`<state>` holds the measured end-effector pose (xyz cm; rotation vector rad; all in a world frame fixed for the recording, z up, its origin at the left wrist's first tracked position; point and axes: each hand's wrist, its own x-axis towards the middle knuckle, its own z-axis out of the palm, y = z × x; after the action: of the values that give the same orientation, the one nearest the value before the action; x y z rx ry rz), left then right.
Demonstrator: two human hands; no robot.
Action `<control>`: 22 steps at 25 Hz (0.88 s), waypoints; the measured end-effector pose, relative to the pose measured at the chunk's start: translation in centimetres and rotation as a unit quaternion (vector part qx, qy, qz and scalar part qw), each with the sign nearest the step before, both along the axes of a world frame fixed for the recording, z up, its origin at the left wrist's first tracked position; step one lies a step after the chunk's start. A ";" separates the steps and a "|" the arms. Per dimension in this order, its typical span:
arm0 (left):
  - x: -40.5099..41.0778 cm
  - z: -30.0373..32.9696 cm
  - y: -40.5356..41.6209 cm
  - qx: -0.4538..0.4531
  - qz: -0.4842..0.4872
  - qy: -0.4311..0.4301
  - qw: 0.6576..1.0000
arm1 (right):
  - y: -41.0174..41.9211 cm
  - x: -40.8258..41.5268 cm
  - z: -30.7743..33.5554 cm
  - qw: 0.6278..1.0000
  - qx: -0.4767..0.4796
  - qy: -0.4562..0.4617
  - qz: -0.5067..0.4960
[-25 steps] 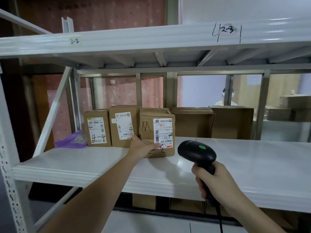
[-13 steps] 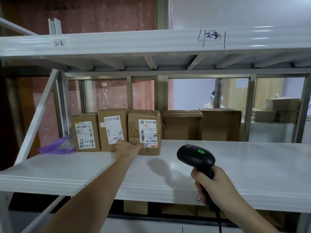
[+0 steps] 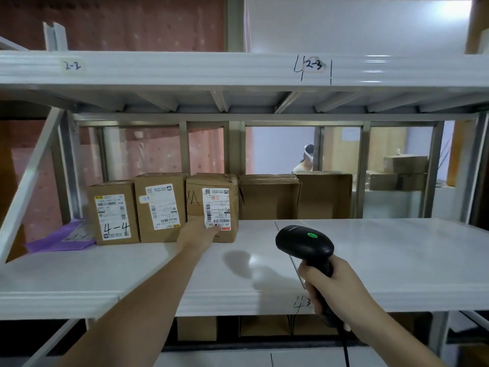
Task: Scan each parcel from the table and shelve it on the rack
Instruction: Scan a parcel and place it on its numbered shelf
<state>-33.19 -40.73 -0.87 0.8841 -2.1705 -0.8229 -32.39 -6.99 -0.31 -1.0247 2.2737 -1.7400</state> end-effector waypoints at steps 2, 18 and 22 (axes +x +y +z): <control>-0.2 0.4 2.2 -0.014 -0.045 0.017 0.999 | 0.6 0.3 0.1 1.000 -0.001 0.004 -0.018; -5.6 -2.4 29.6 -0.166 -0.476 -0.128 0.854 | 19.0 7.8 -4.8 0.951 0.027 -0.066 -0.302; -7.3 -3.2 39.5 -0.236 -0.501 -0.128 0.823 | 27.7 9.2 -5.7 0.925 0.008 -0.086 -0.369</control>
<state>-40.50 -1.27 -4.09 -0.5174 -2.8805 -0.5415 -23.15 20.68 -6.03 0.0462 2.7343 -1.9112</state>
